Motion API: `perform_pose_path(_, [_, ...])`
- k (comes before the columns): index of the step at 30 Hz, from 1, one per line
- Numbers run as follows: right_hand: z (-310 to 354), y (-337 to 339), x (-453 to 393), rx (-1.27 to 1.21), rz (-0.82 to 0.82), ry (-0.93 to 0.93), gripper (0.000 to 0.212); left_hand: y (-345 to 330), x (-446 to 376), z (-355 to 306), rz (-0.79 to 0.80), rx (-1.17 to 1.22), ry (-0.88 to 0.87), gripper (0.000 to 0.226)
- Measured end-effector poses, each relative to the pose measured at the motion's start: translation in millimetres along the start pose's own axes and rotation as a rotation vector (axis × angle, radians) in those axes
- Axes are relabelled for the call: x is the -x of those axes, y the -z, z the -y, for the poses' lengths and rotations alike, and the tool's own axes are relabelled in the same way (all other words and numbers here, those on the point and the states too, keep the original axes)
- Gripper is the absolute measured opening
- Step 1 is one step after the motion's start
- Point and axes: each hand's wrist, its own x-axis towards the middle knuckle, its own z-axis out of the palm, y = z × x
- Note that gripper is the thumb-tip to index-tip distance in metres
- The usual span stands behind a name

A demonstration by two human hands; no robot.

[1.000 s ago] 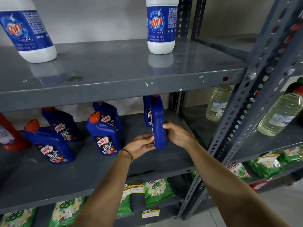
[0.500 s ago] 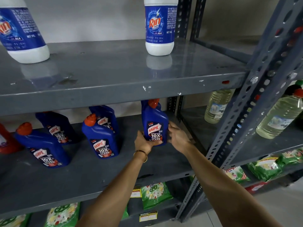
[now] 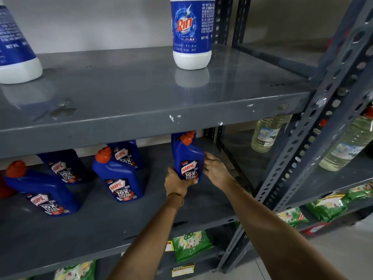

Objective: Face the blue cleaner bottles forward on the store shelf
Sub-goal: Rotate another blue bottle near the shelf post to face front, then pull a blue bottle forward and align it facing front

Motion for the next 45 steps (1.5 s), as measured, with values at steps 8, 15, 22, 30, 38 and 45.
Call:
perform_pose_path(8, [-21,13,13,0.25,-0.033,0.008,0.046,17,-1,16,0.097,0.064,-0.08,0.054])
perform_pose_path(15, [-36,13,15,0.475,0.039,0.075,0.046,18,3,14,0.052,0.074,-0.107,0.042])
perform_pose_path(22, [-38,13,8,0.652,-0.049,0.089,0.035,16,6,9,0.06,0.041,-0.105,0.041])
perform_pose_path(30, [-39,17,14,0.687,-0.058,0.112,0.038,16,13,8,0.055,0.023,-0.067,0.039])
perform_pose_path(38, [-41,24,45,0.704,-0.053,0.131,0.037,19,41,14,0.081,0.005,-0.096,0.036])
perform_pose_path(45, [-47,26,78,0.664,-0.044,0.087,0.033,24,66,23,0.114,0.004,-0.089,0.041])
